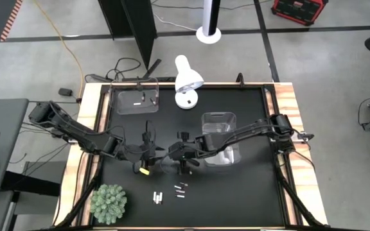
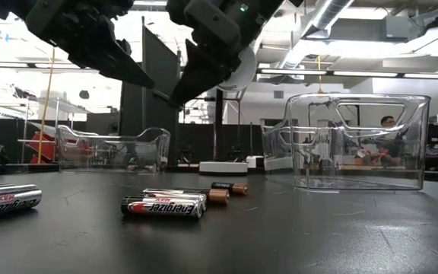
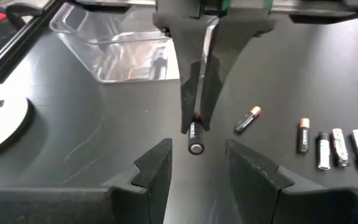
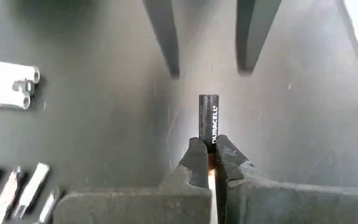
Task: Sort batteries
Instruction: Put the black battery into the top transparent bin
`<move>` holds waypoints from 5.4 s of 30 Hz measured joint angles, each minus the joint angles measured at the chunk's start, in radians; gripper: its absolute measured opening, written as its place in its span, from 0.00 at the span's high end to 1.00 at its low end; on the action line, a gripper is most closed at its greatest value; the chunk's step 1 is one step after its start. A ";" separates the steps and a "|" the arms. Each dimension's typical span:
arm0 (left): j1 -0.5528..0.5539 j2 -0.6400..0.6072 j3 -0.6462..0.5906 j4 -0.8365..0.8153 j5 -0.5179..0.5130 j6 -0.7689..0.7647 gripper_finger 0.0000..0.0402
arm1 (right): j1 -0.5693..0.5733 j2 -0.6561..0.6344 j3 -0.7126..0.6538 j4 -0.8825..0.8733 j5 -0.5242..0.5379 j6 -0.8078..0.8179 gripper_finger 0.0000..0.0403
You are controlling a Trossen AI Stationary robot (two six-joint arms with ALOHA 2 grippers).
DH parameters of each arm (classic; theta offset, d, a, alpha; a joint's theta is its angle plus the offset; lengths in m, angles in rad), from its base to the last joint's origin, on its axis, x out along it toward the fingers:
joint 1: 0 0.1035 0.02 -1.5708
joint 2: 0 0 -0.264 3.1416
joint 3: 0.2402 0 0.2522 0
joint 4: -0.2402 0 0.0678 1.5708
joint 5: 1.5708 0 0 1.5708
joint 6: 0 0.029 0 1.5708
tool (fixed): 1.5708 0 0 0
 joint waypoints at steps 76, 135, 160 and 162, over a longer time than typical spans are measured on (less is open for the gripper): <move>0.408 -0.425 0.015 -0.392 -0.456 -0.155 0.94 | -0.012 0.001 0.000 0.094 0.238 -0.017 0.57; 1.085 -0.298 0.054 -0.615 0.158 -0.057 0.83 | 0.014 0.000 0.000 -0.024 0.107 -0.027 0.57; 0.562 -0.423 0.095 -0.497 0.146 -0.052 0.83 | 0.128 0.119 -0.004 -0.257 -0.089 0.310 0.57; 0.546 -0.423 0.095 -0.489 0.145 -0.053 0.83 | 0.126 0.137 -0.004 -0.253 -0.085 0.340 0.57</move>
